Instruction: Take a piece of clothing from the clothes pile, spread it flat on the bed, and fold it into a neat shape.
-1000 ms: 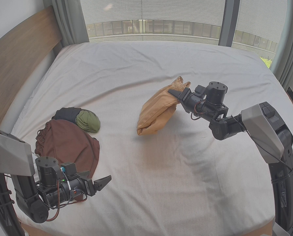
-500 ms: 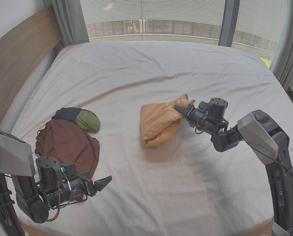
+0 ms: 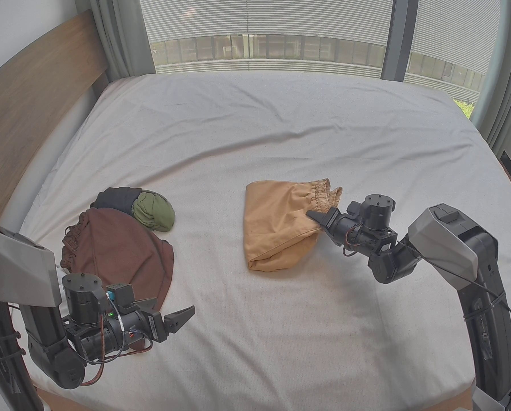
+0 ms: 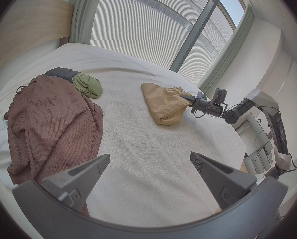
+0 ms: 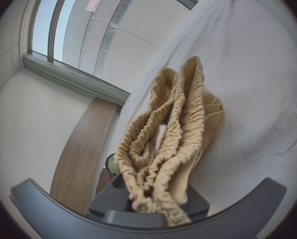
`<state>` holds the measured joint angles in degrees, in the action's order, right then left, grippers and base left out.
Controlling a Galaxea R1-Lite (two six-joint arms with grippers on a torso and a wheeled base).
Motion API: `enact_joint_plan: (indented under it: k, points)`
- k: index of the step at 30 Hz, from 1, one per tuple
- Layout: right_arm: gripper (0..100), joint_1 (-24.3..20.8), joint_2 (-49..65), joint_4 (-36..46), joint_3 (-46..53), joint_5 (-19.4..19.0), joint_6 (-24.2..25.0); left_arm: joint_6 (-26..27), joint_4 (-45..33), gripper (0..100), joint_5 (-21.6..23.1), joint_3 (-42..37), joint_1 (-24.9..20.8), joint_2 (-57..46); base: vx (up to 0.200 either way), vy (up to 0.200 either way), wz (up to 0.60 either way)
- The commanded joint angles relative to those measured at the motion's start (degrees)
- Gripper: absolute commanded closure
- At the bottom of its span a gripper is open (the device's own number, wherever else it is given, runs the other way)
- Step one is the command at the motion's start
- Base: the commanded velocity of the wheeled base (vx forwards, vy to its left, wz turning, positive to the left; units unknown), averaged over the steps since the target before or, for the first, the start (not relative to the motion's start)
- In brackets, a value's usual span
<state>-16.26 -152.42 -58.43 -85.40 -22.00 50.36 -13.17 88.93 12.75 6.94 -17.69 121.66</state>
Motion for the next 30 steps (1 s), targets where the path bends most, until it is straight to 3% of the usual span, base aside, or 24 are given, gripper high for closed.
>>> enact_joint_plan:
  k: [1,11,12,20,30]
  points:
    - [100,0.4,-0.2,-1.1,2.1,-0.1,-0.5,0.0,0.1,0,0.0,0.1,-0.1,-0.1,0.0,0.0,0.0]
    - [100,0.5,0.5,-4.5,7.0,0.1,-0.7,0.1,0.0,0,0.0,0.1,-0.1,-0.2,0.0,0.0,0.0]
    - [0,0.7,0.3,-5.0,7.2,0.1,-0.7,0.0,0.1,0,0.0,0.1,-0.1,-0.2,0.0,0.0,0.0]
    - [0,1.8,2.4,-7.9,12.2,0.1,-1.4,0.0,0.1,0,0.0,0.3,-0.1,-0.3,0.0,0.0,0.0]
    - [0,7.6,14.0,-9.6,20.8,0.0,-3.7,-0.1,0.0,0,-0.2,0.3,-0.8,-2.0,0.0,0.0,0.0]
